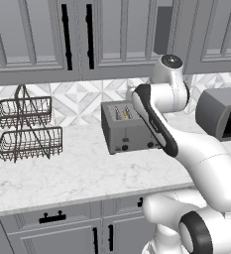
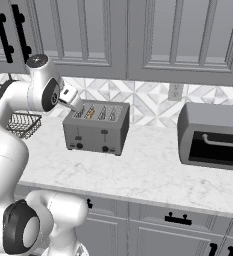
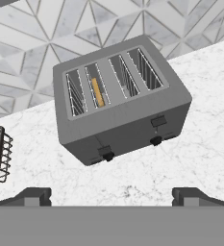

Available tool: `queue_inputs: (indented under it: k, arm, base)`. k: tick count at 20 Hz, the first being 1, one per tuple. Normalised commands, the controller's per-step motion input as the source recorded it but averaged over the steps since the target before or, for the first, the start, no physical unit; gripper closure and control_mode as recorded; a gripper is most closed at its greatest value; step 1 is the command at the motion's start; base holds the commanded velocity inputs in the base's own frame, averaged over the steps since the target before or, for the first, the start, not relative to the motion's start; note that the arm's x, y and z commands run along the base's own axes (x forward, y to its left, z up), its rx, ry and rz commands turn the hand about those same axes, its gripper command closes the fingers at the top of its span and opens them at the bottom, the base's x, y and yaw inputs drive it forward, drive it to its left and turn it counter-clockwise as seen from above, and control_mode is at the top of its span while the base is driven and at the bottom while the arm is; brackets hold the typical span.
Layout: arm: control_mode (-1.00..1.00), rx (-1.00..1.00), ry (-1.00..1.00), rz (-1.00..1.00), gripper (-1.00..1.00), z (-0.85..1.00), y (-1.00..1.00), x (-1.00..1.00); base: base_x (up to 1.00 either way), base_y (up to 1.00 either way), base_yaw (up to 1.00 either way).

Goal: Start the toaster. Once the lever pops up, take the bread to the plate on the dining counter.

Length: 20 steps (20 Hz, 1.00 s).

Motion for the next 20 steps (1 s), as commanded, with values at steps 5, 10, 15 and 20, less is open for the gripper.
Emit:
queue_inputs:
  k: [5,10,15,20]
  arm:
    - [-1.0,0.0,0.0,0.0,-1.0,0.0,0.0,0.0]
    - [-1.0,0.0,0.0,0.0,-1.0,0.0,0.0,0.0]
    - [-1.0,0.0,0.0,0.0,-1.0,0.0,0.0,0.0]
    - [-1.0,0.0,0.0,0.0,-1.0,0.0,0.0,0.0]
  base:
    - [0.0,0.0,0.0]
    - [0.0,0.0,0.0]
    - [0.0,0.0,0.0]
    - [0.0,0.0,0.0]
